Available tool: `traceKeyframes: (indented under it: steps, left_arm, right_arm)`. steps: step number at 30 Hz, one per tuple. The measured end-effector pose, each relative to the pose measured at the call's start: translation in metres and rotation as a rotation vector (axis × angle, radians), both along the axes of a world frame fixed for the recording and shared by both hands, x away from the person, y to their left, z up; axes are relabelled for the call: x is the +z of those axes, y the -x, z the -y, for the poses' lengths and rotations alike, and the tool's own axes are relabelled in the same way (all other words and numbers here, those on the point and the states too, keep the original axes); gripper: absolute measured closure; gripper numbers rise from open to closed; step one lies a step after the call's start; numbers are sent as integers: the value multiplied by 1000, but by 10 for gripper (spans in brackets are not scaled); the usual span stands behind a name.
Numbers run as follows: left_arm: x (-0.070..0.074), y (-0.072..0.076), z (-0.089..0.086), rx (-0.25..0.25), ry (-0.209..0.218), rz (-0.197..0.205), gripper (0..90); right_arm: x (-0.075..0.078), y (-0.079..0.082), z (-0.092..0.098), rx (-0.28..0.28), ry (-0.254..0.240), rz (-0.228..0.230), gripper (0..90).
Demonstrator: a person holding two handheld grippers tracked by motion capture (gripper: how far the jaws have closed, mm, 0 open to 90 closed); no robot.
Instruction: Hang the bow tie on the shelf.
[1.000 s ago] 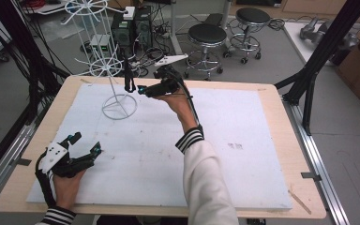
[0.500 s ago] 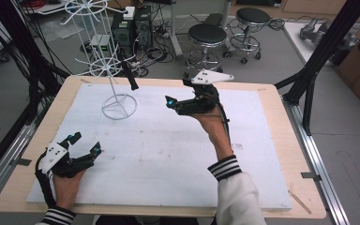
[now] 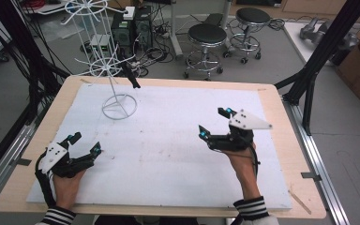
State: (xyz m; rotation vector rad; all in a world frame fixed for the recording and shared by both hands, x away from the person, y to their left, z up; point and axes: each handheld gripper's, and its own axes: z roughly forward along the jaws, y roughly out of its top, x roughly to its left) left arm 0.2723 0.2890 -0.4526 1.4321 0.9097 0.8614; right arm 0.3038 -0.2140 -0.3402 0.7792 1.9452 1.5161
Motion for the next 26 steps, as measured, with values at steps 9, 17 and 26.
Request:
traceKeyframes:
  steps: [9,17,26]
  left_arm:
    - [0,0,0,-1,0,0,163]
    - [0,0,0,-1,0,0,163]
    - [0,1,2,1,-13,6,162]
  right_arm:
    - [-60,40,32,-95,-42,63,111]
    - [-103,50,37,-133,-61,68,110]
    - [-112,54,39,-200,-106,85,110]
